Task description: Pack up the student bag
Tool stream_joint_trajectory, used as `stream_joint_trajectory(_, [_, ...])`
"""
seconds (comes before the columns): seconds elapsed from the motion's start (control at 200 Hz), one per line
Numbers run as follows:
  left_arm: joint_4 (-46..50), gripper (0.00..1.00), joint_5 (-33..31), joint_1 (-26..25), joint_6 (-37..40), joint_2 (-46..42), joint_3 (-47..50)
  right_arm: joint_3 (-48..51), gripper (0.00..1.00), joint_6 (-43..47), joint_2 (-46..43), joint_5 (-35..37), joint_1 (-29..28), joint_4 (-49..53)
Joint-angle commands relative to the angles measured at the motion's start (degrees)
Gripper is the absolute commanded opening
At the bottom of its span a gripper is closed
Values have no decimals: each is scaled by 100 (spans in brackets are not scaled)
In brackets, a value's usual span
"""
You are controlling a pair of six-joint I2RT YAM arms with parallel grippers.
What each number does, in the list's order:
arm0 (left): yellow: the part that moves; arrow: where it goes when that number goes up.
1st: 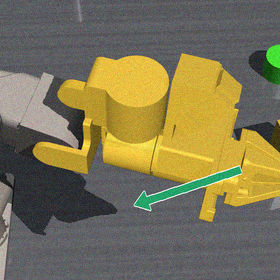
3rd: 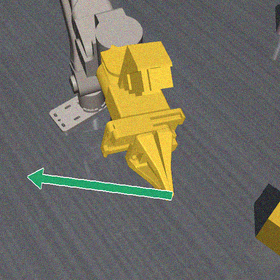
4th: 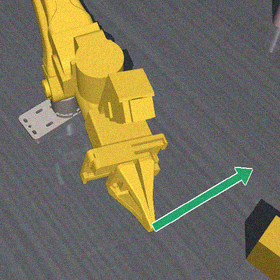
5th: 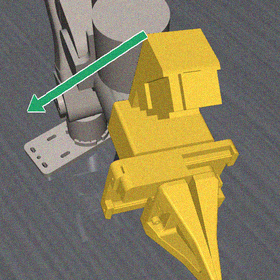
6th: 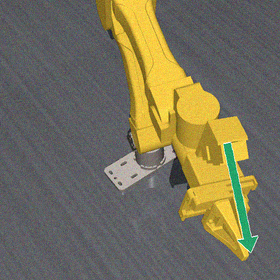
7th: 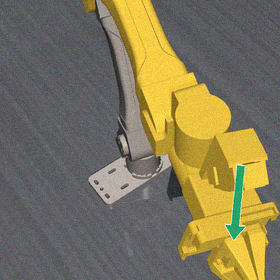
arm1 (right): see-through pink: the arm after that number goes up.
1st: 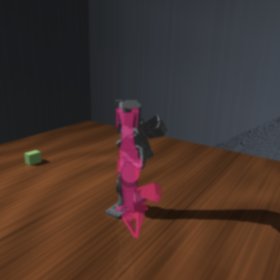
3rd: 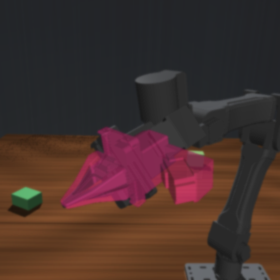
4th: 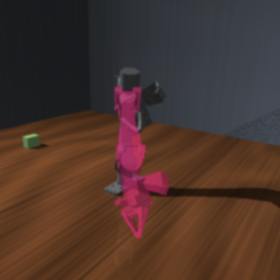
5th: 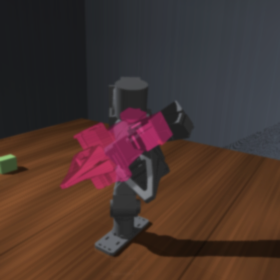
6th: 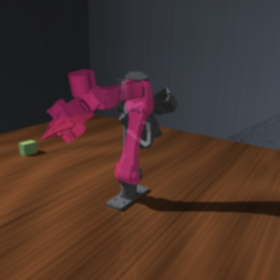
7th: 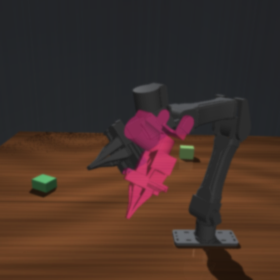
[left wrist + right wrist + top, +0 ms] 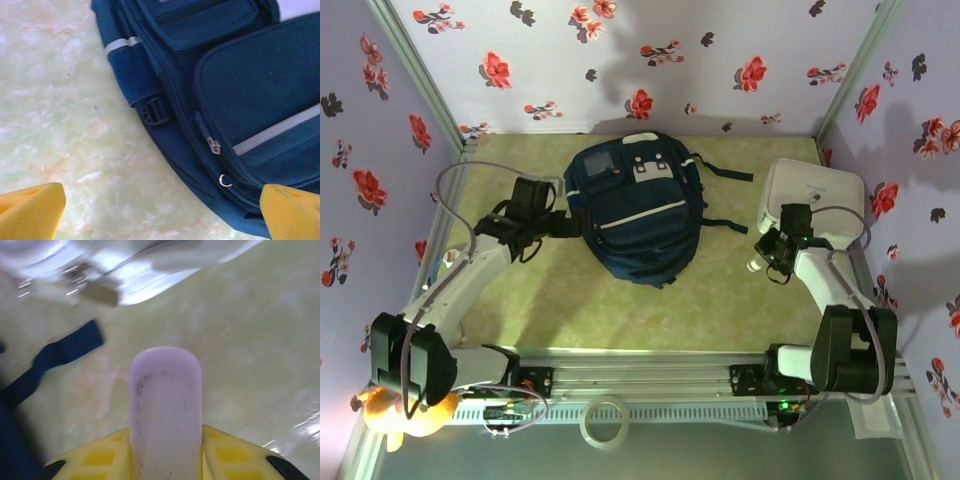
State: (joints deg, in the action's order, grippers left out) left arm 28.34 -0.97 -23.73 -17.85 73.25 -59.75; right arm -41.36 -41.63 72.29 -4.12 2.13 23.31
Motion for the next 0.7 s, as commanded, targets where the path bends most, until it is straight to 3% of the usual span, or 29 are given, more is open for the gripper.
stream_joint_trajectory(0.0, [28, 100, 255, -360, 296, 258, -370, 145, 27, -309, -267, -488, -235, -307])
stream_joint_trajectory(0.395, [370, 99, -208, -1762, 1961, 1792, -1649, 258, 28, -460, -469, -701, -528, -711])
stream_joint_trajectory(0.535, [862, 91, -295, -2156, 2902, 2538, -2330, 375, 29, -546, -525, -755, -538, -910])
stream_joint_trajectory(0.695, [1405, 77, -303, -2250, 3280, 3350, -3159, 457, 29, -592, -575, -842, -565, -1052])
